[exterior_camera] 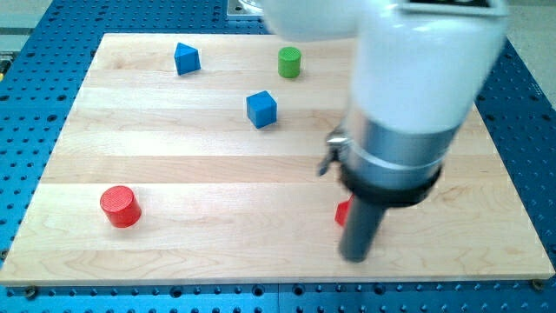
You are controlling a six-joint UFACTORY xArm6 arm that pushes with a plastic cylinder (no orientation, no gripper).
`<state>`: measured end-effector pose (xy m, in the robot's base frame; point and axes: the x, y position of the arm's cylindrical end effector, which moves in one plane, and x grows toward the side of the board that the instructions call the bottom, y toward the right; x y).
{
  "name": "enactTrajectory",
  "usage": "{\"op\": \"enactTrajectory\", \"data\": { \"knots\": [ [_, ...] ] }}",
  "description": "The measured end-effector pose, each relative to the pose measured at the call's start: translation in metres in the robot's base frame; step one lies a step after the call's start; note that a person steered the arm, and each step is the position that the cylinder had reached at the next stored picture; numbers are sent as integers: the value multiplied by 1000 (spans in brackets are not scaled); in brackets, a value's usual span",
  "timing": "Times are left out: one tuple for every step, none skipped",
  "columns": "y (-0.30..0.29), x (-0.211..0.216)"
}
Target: Slide the red star below the yellow hexagon
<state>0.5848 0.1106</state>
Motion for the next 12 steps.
{"op": "enactTrajectory", "data": {
  "knots": [
    [15, -43],
    [13, -4],
    [-27, 8],
    [-58, -27],
    [-15, -57],
    [5, -75],
    [-10, -76],
    [18, -78],
    [22, -78],
    [11, -76],
    [-95, -98],
    [-152, -123]
  ]
}}
